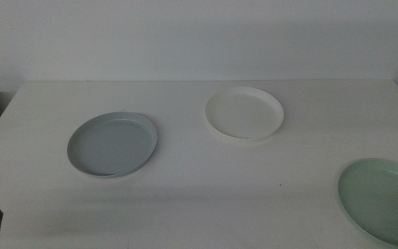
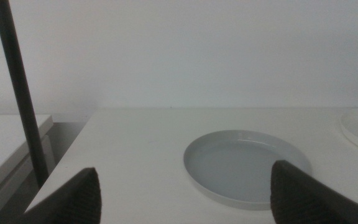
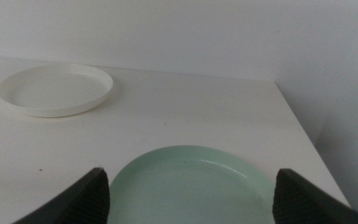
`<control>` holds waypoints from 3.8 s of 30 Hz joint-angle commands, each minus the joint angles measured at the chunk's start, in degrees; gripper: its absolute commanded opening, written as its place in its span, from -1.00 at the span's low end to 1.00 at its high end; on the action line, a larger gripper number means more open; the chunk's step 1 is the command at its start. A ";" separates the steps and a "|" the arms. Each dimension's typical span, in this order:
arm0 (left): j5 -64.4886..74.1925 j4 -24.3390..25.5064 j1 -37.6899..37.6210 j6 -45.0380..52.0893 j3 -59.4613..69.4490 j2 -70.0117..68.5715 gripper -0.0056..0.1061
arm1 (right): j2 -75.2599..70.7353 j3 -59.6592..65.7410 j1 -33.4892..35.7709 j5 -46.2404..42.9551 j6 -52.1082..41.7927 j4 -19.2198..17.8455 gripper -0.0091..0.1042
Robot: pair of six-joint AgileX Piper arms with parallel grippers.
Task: Stack the three bowls on top of each other.
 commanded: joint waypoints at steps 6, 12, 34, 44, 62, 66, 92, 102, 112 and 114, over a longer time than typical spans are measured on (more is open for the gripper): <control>-4.80 -0.02 -0.03 -0.39 0.14 -0.80 0.71 | 0.91 -9.04 -0.25 2.01 4.73 3.42 0.85; -4.80 -0.02 -0.03 -0.39 0.14 -0.80 0.71 | 9.91 -20.66 -0.25 6.38 16.03 5.86 0.85; -4.80 -0.02 -0.03 -0.39 0.14 -0.80 0.71 | 51.33 -52.32 -0.33 44.29 8.66 2.89 0.85; -4.80 -0.02 -0.03 -0.39 0.14 -0.80 0.71 | 61.98 -54.44 -11.86 38.89 6.75 4.71 0.85; -4.80 -0.02 -0.03 -0.39 0.14 -0.80 0.71 | 85.51 -54.44 -18.19 27.19 3.04 5.59 0.81; -4.80 -0.02 -0.03 -0.39 0.14 -0.80 0.71 | 90.67 -54.44 -18.26 24.61 2.05 5.24 0.71; -4.80 -0.02 -0.03 -0.39 0.14 -0.80 0.71 | 89.87 -54.44 -15.24 28.49 2.27 4.34 -0.84; -4.80 -0.02 -0.03 -0.39 0.14 -0.80 0.71 | 78.67 -60.85 3.06 33.78 2.76 17.44 -0.84; -4.80 -0.02 -0.03 -0.39 0.14 -0.80 0.71 | 88.18 -66.46 16.98 30.32 4.89 21.46 -0.84; -4.80 -0.02 -0.03 -0.39 0.14 -0.80 0.71 | 90.68 -66.93 18.77 28.57 5.03 21.80 -0.84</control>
